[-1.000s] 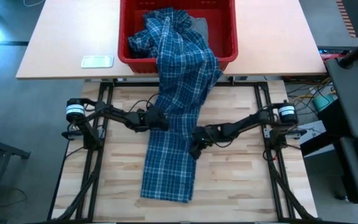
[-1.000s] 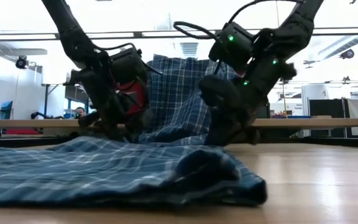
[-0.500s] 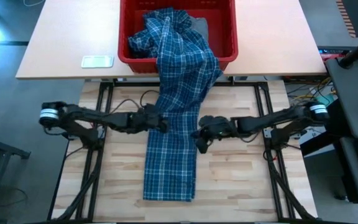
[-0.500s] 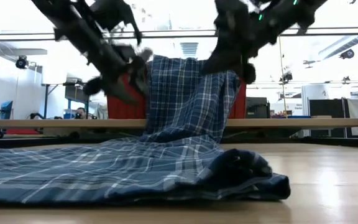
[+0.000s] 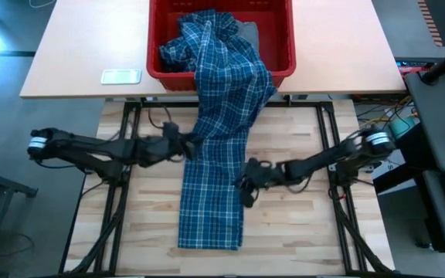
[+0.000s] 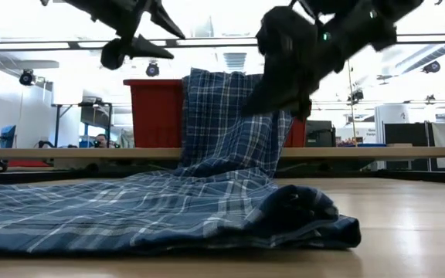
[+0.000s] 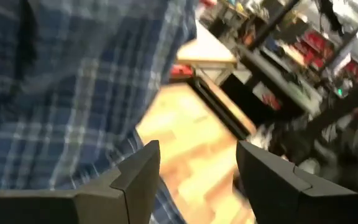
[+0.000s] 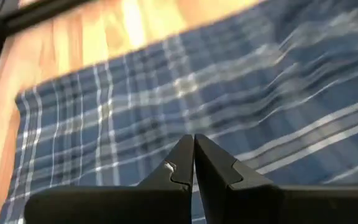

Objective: Fold Laundry from Bin
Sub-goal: Fold the blue patterned pants

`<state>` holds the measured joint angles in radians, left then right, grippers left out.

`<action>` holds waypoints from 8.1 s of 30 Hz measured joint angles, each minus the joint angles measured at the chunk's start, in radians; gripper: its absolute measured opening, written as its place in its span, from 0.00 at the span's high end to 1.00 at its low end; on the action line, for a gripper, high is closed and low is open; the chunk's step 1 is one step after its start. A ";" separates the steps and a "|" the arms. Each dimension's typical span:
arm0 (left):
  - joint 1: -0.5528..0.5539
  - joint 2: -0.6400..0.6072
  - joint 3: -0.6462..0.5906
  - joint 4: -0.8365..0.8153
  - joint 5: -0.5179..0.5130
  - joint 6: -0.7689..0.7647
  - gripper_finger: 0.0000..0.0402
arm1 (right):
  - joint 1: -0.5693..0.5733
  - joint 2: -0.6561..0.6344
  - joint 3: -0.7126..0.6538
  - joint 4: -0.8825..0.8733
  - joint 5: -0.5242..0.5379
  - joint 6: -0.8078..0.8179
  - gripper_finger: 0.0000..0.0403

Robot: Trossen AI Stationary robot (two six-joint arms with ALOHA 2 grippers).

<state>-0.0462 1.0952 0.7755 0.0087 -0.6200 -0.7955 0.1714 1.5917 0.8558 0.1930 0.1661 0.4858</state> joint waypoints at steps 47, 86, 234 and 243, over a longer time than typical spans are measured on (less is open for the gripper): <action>0.922 0.970 1.441 -0.700 0.666 0.276 0.29 | 0.171 0.067 0.470 -0.809 0.464 0.615 0.48; 0.886 1.049 1.580 -0.794 0.608 0.392 0.96 | 0.138 0.080 0.470 -0.824 0.490 0.532 0.48; 0.308 0.493 1.170 -1.028 1.023 0.980 1.00 | 0.132 -0.251 0.589 -1.132 0.620 0.318 0.15; -0.066 0.510 0.881 -0.964 0.907 0.921 1.00 | 0.123 -0.279 0.589 -1.130 0.455 0.009 0.15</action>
<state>-0.1117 1.6048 1.6564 -0.9557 0.2870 0.1255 0.2943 1.3127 1.4452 -0.9375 0.6210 0.4949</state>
